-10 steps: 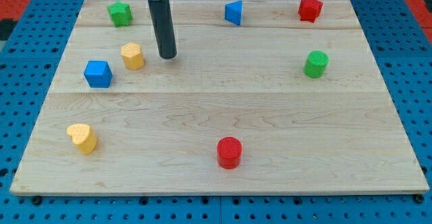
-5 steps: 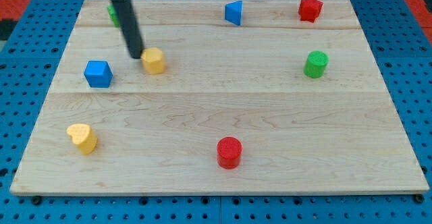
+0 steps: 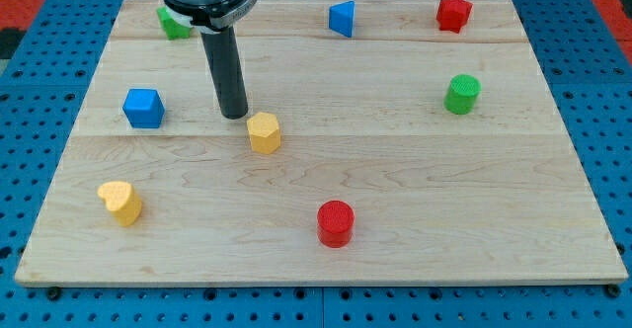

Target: Move the yellow hexagon towards bottom right of the board

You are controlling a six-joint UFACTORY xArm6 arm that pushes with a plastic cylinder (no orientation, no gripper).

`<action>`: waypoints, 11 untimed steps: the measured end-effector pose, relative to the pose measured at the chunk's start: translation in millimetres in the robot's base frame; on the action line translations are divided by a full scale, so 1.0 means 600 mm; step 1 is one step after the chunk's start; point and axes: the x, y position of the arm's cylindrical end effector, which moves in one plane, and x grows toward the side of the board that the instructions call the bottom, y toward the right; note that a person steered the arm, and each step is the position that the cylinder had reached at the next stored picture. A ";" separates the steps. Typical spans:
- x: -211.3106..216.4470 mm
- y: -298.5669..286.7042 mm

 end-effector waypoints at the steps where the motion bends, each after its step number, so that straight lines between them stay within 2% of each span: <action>1: 0.002 -0.001; 2: 0.022 -0.001; 3: 0.077 0.015; 5: 0.026 0.087; 7: 0.028 0.275; 8: 0.033 0.337; 9: 0.012 0.355; 10: 0.044 0.395; 11: 0.108 0.441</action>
